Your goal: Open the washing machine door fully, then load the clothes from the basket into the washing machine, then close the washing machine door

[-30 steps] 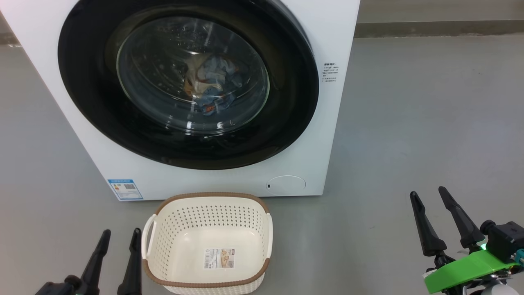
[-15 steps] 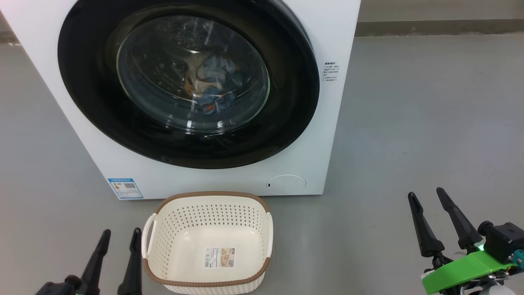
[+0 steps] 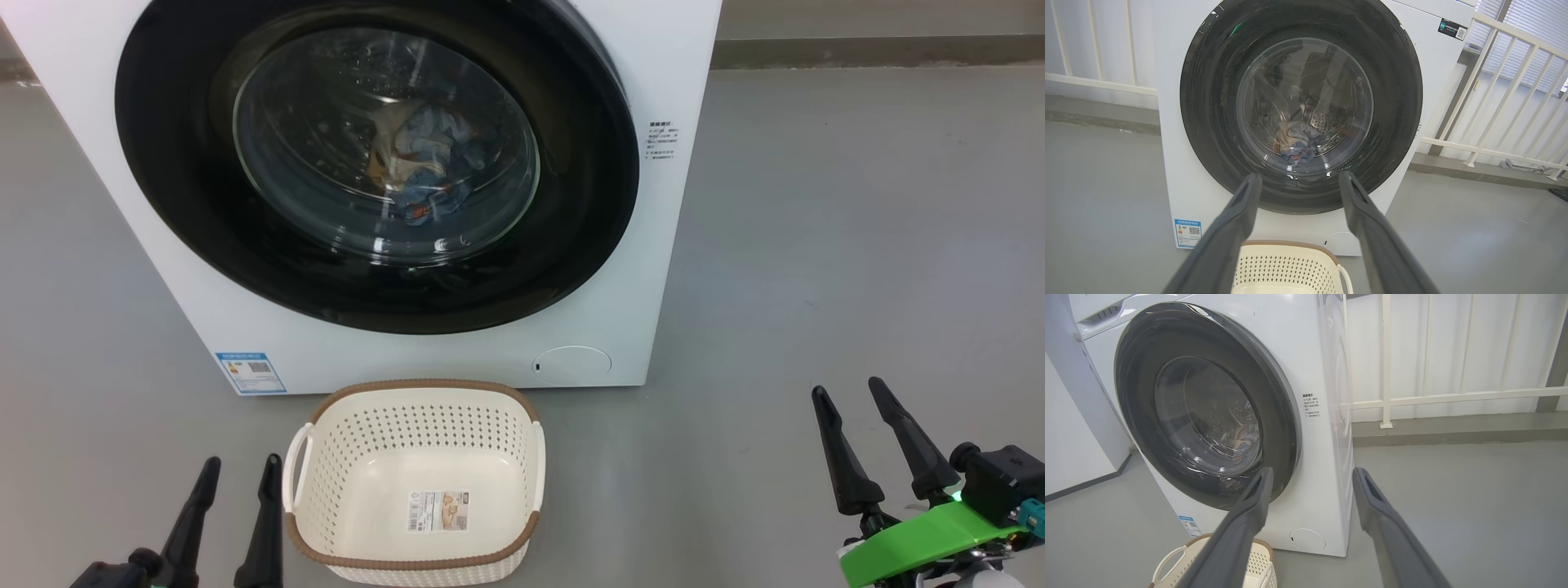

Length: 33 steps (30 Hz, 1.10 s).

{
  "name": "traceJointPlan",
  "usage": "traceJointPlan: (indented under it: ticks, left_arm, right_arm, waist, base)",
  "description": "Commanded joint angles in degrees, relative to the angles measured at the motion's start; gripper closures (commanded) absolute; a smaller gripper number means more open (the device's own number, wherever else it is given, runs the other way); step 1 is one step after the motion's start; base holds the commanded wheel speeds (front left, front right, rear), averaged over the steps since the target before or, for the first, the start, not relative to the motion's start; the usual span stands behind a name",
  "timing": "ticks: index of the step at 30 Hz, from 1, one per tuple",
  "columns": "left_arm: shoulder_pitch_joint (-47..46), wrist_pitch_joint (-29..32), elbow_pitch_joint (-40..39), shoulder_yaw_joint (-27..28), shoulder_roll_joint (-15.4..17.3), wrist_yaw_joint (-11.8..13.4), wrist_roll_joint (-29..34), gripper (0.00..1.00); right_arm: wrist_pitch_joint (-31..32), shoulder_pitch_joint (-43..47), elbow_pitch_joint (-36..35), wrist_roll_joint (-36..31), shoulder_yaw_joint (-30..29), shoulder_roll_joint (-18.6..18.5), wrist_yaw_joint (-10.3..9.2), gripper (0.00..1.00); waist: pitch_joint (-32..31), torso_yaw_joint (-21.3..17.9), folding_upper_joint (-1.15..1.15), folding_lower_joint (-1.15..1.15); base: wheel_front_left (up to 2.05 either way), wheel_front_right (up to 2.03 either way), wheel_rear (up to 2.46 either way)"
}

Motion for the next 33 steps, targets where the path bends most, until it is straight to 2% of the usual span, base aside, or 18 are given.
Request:
traceJointPlan:
  ticks: [1,9,10,15,21,25,33]
  left_arm:
    - [-2.09,-0.47,-1.48,2.21,0.64,-0.17,0.26,0.00]
    - [-2.09,-0.47,-1.53,2.20,0.71,-0.17,0.19,0.00]
    - [-0.01,0.00,-0.08,-0.06,0.04,0.00,-0.03,1.00]
    - [0.81,0.42,2.77,-0.77,-1.41,0.02,-0.30,1.00]
    - [0.40,1.30,2.97,-0.24,-1.51,0.06,-3.68,1.00]
    - [0.06,1.88,3.20,0.12,-1.57,0.08,-5.91,1.00]
    - [-0.76,3.22,3.80,0.93,-1.73,0.06,-10.91,1.00]
  right_arm:
    - [-0.26,0.04,-1.24,-0.61,0.70,-0.77,-0.14,0.00]
    - [-0.26,0.06,-1.04,-0.86,0.62,-0.62,-0.14,0.00]
    - [0.00,0.00,0.25,-0.02,-0.04,0.06,0.00,1.00]
    - [0.16,0.39,3.46,0.32,0.37,1.37,0.01,1.00]
    - [1.18,0.28,3.46,3.68,-0.09,1.79,0.00,1.00]
    - [1.85,0.16,3.54,5.90,-0.39,2.06,0.00,1.00]
    - [3.37,-0.15,3.69,10.88,-1.09,2.68,-0.01,1.00]
  waist:
    - [0.00,0.01,0.00,0.00]
    - [-0.04,0.04,0.00,0.00]
    - [-0.04,0.03,0.00,0.00]
    - [-0.04,0.03,0.00,0.00]
    - [-0.09,-0.01,0.00,0.10]
    - [0.02,-0.03,0.00,0.01]
    - [0.13,-0.08,0.00,0.00]
  base:
    - [0.00,0.00,0.00]
    - [0.00,0.00,0.00]
    - [0.00,0.00,0.00]
    - [0.00,0.00,0.00]
    - [0.00,0.00,0.00]
    - [0.00,0.00,0.00]
    - [0.00,0.00,0.00]
